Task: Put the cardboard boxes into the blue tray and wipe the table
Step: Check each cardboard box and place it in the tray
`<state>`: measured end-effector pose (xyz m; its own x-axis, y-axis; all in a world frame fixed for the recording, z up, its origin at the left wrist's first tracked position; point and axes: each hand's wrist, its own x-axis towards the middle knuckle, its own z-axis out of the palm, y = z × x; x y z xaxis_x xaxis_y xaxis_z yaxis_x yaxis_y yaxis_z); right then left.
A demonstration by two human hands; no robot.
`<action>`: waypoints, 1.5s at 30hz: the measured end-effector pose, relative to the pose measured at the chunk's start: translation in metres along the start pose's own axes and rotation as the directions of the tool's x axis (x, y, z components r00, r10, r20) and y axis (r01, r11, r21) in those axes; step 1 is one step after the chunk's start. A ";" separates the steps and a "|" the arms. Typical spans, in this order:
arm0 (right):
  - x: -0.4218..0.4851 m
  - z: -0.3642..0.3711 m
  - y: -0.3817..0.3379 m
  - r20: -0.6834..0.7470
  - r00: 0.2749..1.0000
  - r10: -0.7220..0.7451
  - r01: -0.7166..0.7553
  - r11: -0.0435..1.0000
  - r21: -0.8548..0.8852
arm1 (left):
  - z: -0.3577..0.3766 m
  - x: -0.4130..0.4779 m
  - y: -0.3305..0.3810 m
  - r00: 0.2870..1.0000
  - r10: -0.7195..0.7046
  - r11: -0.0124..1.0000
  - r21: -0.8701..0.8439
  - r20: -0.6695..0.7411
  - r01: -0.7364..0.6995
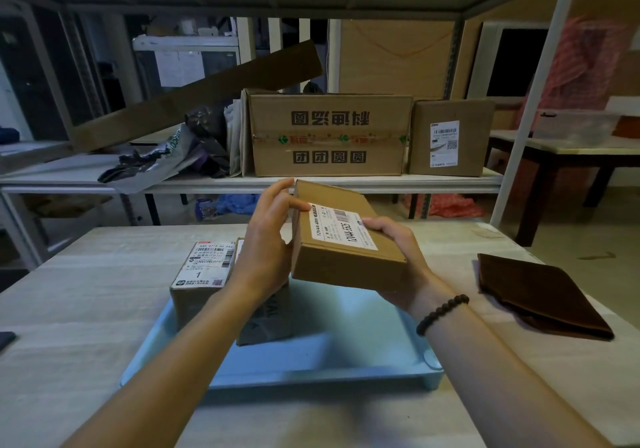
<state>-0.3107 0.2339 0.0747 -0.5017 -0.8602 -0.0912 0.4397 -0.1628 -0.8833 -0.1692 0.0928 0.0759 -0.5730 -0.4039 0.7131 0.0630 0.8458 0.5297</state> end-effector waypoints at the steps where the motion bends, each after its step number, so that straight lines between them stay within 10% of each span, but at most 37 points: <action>1: 0.001 -0.001 0.001 -0.013 1.000 -0.001 0.002 1.000 0.011 | -0.001 0.000 0.000 0.999 -0.045 0.998 -0.033 0.028 0.046; 5: 0.007 0.002 0.003 -0.111 0.979 -0.173 0.182 0.980 0.080 | -0.003 -0.001 0.003 0.927 -0.371 0.881 -0.296 0.051 0.369; 9: 0.011 0.012 -0.001 -0.260 0.914 -0.312 0.357 0.923 0.147 | -0.010 -0.001 0.009 0.733 -0.604 0.525 -0.536 0.314 0.662; 20: 0.000 0.023 0.008 -0.237 0.902 -0.361 0.392 0.915 0.099 | -0.006 0.011 0.014 0.735 -0.636 0.442 -0.671 0.233 0.595; 29: -0.004 0.025 0.014 -0.125 0.908 -0.401 0.416 0.898 0.145 | -0.015 0.007 0.014 0.556 -0.748 0.151 -0.723 0.363 0.675; 38: -0.001 0.021 0.020 -0.162 0.955 -0.250 0.271 0.954 0.131 | -0.010 0.011 0.013 0.649 -0.719 0.257 -0.771 0.250 0.582; 45: 0.010 0.007 0.024 -0.384 0.918 -0.102 0.151 0.983 0.100 | 0.002 0.003 0.019 0.770 -0.626 0.611 -0.533 0.127 0.585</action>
<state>-0.3005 0.2178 0.0554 -0.7914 -0.5873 -0.1698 0.4308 -0.3387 -0.8365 -0.1711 0.1085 0.0876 -0.5840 -0.7959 0.1594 0.1395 0.0950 0.9857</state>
